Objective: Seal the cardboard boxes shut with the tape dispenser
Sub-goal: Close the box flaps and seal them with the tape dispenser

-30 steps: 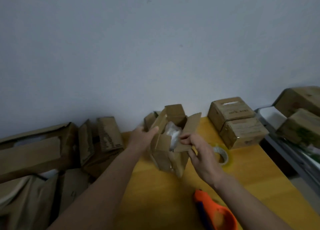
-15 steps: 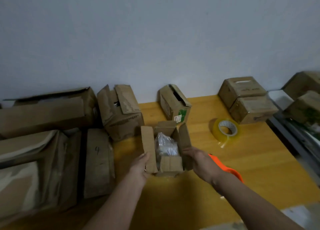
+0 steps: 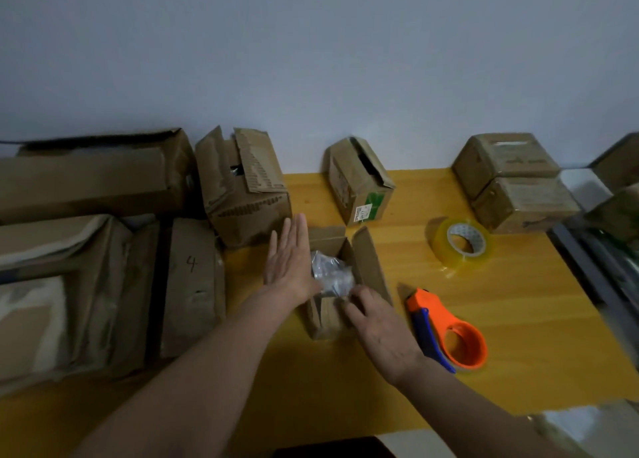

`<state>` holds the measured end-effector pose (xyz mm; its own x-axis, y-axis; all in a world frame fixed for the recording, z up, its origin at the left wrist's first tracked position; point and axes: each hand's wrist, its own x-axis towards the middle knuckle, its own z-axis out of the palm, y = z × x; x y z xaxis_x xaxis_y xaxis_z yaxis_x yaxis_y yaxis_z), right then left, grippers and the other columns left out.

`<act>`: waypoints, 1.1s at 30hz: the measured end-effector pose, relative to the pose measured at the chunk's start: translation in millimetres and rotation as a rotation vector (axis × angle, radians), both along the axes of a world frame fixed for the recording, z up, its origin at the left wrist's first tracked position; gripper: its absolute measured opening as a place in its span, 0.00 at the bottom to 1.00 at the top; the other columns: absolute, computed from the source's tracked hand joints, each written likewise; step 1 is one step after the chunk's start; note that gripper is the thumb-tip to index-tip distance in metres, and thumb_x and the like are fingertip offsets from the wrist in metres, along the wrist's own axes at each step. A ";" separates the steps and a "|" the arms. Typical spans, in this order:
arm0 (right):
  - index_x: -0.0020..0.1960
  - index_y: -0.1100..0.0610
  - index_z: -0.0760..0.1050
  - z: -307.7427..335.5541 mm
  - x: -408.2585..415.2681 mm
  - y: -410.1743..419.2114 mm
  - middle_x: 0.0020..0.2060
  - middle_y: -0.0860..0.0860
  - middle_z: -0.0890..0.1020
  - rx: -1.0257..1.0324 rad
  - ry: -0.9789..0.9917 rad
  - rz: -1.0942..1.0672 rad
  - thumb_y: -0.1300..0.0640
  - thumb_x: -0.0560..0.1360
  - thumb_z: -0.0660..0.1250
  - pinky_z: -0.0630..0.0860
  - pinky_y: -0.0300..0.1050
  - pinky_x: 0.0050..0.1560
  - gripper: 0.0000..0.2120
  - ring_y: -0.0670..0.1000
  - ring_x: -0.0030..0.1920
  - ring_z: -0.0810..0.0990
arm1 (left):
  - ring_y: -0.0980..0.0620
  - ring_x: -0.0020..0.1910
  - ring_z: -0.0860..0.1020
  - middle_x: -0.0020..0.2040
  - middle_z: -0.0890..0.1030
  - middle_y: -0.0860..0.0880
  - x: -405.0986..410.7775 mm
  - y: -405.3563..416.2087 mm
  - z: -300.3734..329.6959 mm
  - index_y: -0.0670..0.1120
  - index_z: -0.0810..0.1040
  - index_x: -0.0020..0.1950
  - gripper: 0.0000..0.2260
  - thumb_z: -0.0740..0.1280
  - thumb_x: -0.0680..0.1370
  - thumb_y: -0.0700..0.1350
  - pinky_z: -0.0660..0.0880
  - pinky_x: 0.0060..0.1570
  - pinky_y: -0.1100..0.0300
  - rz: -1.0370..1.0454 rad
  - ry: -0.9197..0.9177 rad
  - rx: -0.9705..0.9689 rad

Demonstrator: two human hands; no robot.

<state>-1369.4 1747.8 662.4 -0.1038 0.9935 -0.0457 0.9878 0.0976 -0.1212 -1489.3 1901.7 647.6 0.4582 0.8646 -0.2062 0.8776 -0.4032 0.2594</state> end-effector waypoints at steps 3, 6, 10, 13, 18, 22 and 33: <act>0.73 0.57 0.65 -9.7 11.3 -5.1 0.68 0.60 0.67 -0.062 0.032 0.002 0.61 0.78 0.62 0.64 0.45 0.69 0.24 0.58 0.69 0.67 | 0.51 0.78 0.42 0.79 0.41 0.51 8.9 8.9 1.6 0.48 0.34 0.77 0.58 0.77 0.67 0.54 0.35 0.72 0.53 -0.087 0.026 -0.078; 0.74 0.50 0.64 -13.4 27.0 -3.2 0.64 0.57 0.68 -0.074 0.014 -0.024 0.59 0.79 0.62 0.65 0.45 0.67 0.24 0.57 0.65 0.68 | 0.49 0.76 0.53 0.76 0.53 0.53 8.3 5.8 5.3 0.52 0.55 0.78 0.44 0.77 0.68 0.49 0.41 0.74 0.52 -0.143 -0.030 -0.114; 0.56 0.51 0.82 -10.2 39.7 4.6 0.38 0.53 0.76 0.096 -0.107 -0.068 0.59 0.61 0.80 0.76 0.48 0.55 0.24 0.55 0.40 0.79 | 0.48 0.64 0.60 0.65 0.59 0.50 -4.6 -4.1 9.2 0.54 0.67 0.69 0.31 0.74 0.69 0.54 0.65 0.63 0.55 -0.141 0.066 -0.135; 0.63 0.52 0.77 -13.8 43.4 12.5 0.43 0.55 0.76 0.064 -0.098 -0.082 0.60 0.72 0.70 0.70 0.54 0.66 0.20 0.58 0.47 0.78 | 0.47 0.61 0.60 0.63 0.60 0.48 -8.6 -16.1 11.2 0.52 0.68 0.67 0.31 0.70 0.68 0.63 0.67 0.56 0.55 -0.067 0.156 -0.164; 0.72 0.51 0.68 -25.2 30.6 15.7 0.57 0.55 0.69 -0.081 0.267 -0.367 0.59 0.80 0.59 0.67 0.46 0.63 0.21 0.56 0.60 0.69 | 0.47 0.66 0.59 0.63 0.59 0.53 -28.4 -47.8 9.2 0.54 0.69 0.71 0.40 0.65 0.65 0.73 0.64 0.63 0.52 0.142 0.001 -0.350; 0.68 0.53 0.73 -16.8 21.9 21.0 0.52 0.52 0.64 -0.164 0.750 -0.688 0.47 0.79 0.62 0.64 0.47 0.69 0.20 0.54 0.60 0.68 | 0.51 0.67 0.60 0.64 0.60 0.55 -54.9 -64.1 11.6 0.52 0.63 0.75 0.46 0.72 0.63 0.70 0.63 0.66 0.54 0.102 -0.166 -0.460; 0.70 0.55 0.69 -7.5 22.6 0.7 0.61 0.50 0.61 -0.282 1.112 -0.648 0.54 0.67 0.77 0.69 0.44 0.67 0.33 0.50 0.64 0.67 | 0.59 0.58 0.72 0.64 0.77 0.55 -84.9 -58.2 -3.1 0.47 0.83 0.49 0.05 0.71 0.75 0.44 0.66 0.53 0.65 0.214 -0.608 -0.470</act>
<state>-1346.8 1748.5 655.0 0.2681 0.8473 -0.4585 0.2059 -0.5153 -0.8319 -1574.1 1843.4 644.5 0.4411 0.8311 -0.3387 0.5737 0.0291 0.8185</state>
